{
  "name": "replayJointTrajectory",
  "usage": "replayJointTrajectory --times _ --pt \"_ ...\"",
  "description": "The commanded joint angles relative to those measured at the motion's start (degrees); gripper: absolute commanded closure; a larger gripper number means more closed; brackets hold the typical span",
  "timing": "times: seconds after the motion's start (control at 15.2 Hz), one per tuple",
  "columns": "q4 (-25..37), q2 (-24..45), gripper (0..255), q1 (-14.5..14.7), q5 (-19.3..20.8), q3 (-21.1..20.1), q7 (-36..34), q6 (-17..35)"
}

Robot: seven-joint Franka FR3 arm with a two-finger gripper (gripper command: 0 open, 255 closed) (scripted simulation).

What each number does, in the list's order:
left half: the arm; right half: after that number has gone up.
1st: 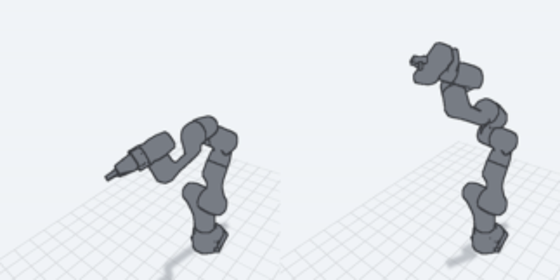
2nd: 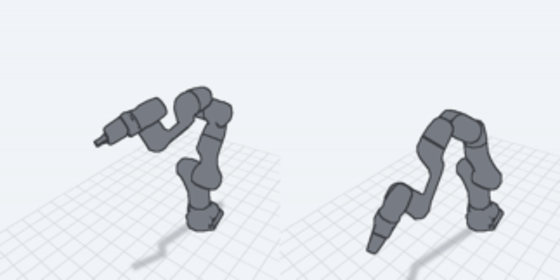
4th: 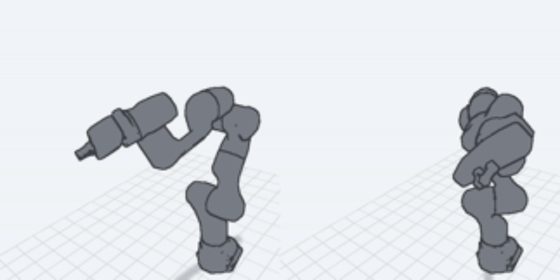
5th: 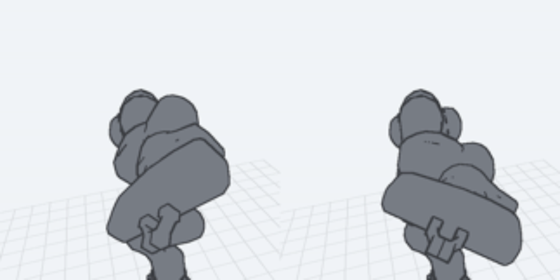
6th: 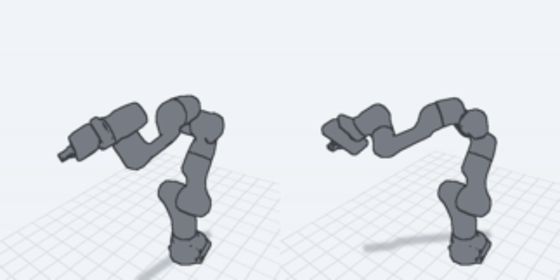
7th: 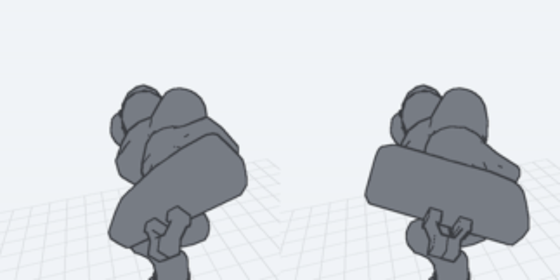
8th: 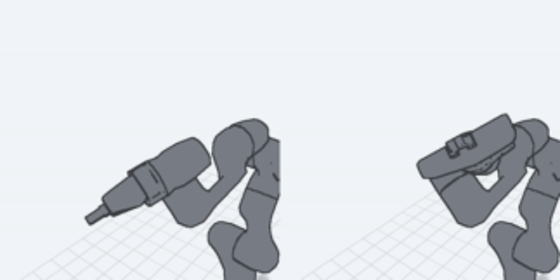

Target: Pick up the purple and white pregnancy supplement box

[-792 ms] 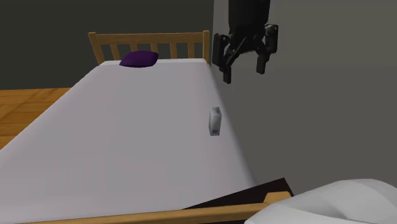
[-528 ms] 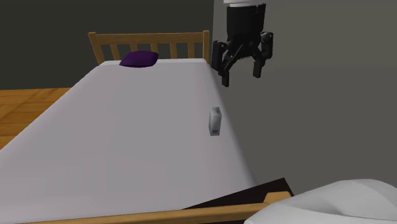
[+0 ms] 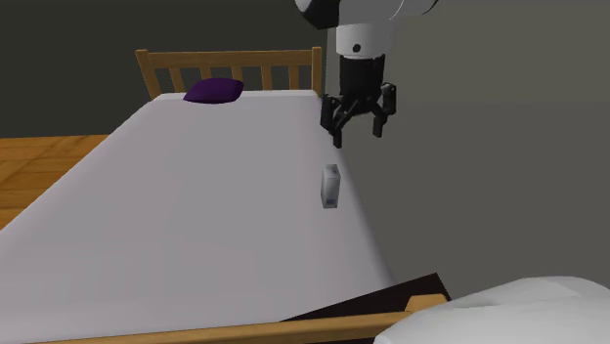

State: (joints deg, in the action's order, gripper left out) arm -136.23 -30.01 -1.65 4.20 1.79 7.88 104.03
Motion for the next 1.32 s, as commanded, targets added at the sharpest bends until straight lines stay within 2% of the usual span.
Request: replayJointTrajectory --times 0.0,0.66,1.25 --pt "0.05 3.51 0 -0.1 -0.12 0.37 -0.04 3.79" --pt "6.41 24.11 0 -0.87 -1.78 2.75 1.83 18.85" --pt "18.72 43.86 0 -2.14 -5.49 3.48 4.56 26.84"
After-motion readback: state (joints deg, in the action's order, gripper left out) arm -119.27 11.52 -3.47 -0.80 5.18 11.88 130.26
